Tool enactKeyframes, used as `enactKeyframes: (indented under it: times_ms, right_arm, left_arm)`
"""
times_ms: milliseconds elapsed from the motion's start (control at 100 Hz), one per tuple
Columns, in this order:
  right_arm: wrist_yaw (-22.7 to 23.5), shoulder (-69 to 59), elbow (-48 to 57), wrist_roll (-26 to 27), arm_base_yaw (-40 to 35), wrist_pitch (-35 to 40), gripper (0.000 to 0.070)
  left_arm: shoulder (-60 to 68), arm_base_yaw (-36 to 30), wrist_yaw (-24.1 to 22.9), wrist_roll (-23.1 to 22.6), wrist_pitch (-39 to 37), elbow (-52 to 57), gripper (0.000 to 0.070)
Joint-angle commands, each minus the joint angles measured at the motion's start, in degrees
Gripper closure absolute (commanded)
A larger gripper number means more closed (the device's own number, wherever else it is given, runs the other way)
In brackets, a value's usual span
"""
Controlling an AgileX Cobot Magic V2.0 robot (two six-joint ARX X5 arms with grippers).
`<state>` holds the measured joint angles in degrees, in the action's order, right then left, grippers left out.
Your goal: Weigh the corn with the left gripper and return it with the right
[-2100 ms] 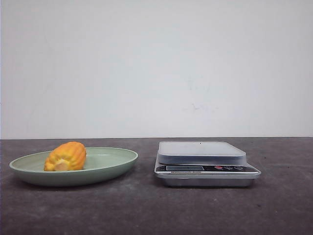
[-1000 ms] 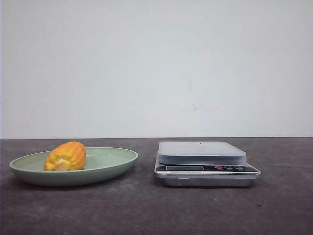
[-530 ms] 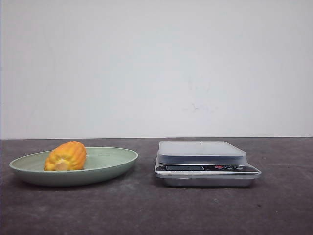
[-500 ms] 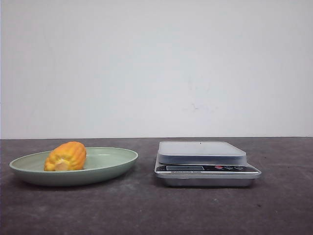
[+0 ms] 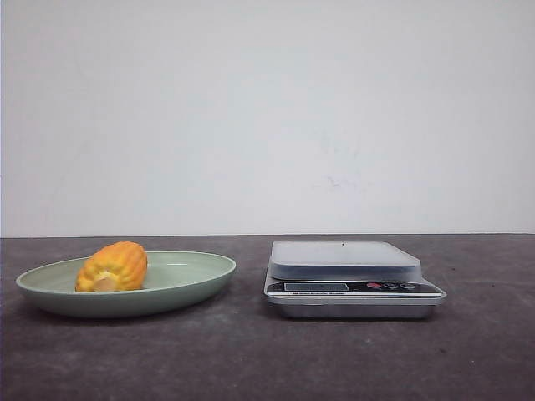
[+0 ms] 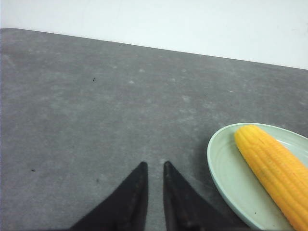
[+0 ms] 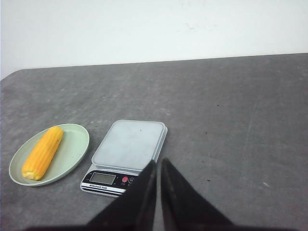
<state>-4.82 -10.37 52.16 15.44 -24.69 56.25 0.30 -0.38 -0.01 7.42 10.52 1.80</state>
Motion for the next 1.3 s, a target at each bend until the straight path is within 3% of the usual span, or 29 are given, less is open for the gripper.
enactKeyframes:
  times_ms: [0, 140, 240, 370, 510, 670, 950, 1290]
  right_arm:
    - [-0.11, 0.04, 0.59, 0.63, -0.20, -0.68, 0.0691]
    - [-1.66, 0.04, 0.52, -1.70, 0.35, -2.12, 0.0691]
    - [-3.04, 0.07, -0.85, -5.77, 5.81, -7.85, 0.0691]
    - [1.40, 2.21, -9.81, -10.05, 16.11, -20.26, 0.0691]
    - [7.76, 6.16, -24.70, -10.16, 22.73, -35.26, 0.0691]
    - [7.67, 8.00, -38.21, -10.29, 24.55, -45.83, 0.0691]
    - [5.95, 9.25, -49.18, -10.32, 24.65, -47.65, 0.0691]
    - [5.99, 10.14, -51.52, -10.29, 24.68, -45.97, 0.0691]
  left_arm:
    - [-0.11, 0.00, 0.04, -0.52, 0.20, -0.92, 0.0683]
    - [-0.11, 0.00, 0.04, -0.52, 0.20, -0.92, 0.0683]
    - [-0.11, 0.00, 0.04, -0.52, 0.20, -0.92, 0.0683]
    - [-0.11, 0.00, 0.04, -0.52, 0.20, -0.92, 0.0683]
    - [-0.11, 0.00, 0.04, -0.52, 0.20, -0.92, 0.0683]
    - [-0.11, 0.00, 0.04, -0.52, 0.20, -0.92, 0.0683]
    - [-0.11, 0.00, 0.04, -0.52, 0.20, -0.92, 0.0683]
    - [-0.11, 0.00, 0.04, -0.52, 0.22, -0.92, 0.0683]
